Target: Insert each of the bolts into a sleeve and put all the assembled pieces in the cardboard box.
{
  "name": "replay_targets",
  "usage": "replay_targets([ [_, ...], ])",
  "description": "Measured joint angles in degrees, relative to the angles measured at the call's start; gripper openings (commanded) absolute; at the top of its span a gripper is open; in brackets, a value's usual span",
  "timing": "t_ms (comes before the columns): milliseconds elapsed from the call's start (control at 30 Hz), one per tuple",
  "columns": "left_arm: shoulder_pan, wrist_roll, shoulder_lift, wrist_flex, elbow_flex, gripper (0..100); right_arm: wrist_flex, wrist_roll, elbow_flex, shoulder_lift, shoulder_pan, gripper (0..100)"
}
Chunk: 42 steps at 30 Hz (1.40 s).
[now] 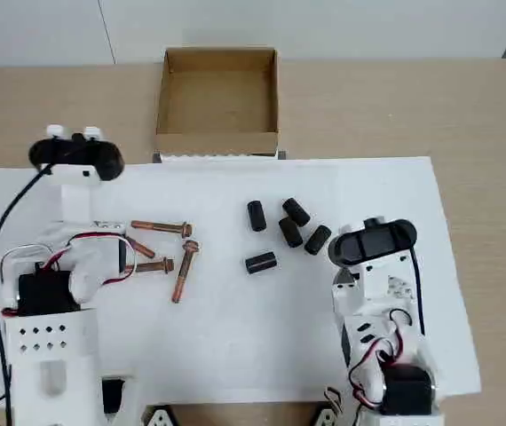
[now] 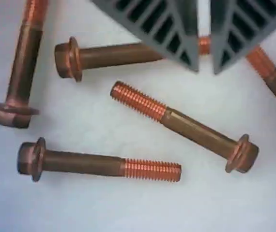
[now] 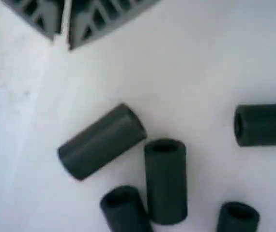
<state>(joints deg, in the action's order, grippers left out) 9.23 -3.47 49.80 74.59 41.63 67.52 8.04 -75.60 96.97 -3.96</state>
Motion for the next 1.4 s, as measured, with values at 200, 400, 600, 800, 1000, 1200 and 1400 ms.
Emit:
replay_targets([
  [200, 0.0, -1.7, 0.0, 0.0, 0.0, 1, 0.1, -2.0, 17.9, -22.2, 0.2, 0.4],
  [400, 0.0, -4.6, 0.0, 0.2, 0.0, 1, 5.9, -3.3, 41.7, -49.1, 0.2, 0.4],
  [600, 0.0, -4.9, 0.0, 1.1, 0.0, 1, 14.3, -3.3, 61.6, -71.1, 0.2, 0.4],
  [800, 0.0, -4.8, -7.3, 1.2, -0.4, 1, 20.4, 6.2, 76.2, -88.3, -0.8, 0.5],
  [1000, 0.0, -4.8, -19.6, 1.6, -6.2, 1, 21.4, 14.4, 85.5, -100.9, -5.4, 2.4],
  [1200, 0.0, -4.7, -28.2, 1.6, -13.2, 1, 21.4, 19.3, 91.3, -110.2, -6.9, 10.2],
  [1400, 0.0, -4.8, -33.6, 1.6, -14.2, 1, 21.4, 21.2, 92.0, -114.3, -7.9, 10.4],
])
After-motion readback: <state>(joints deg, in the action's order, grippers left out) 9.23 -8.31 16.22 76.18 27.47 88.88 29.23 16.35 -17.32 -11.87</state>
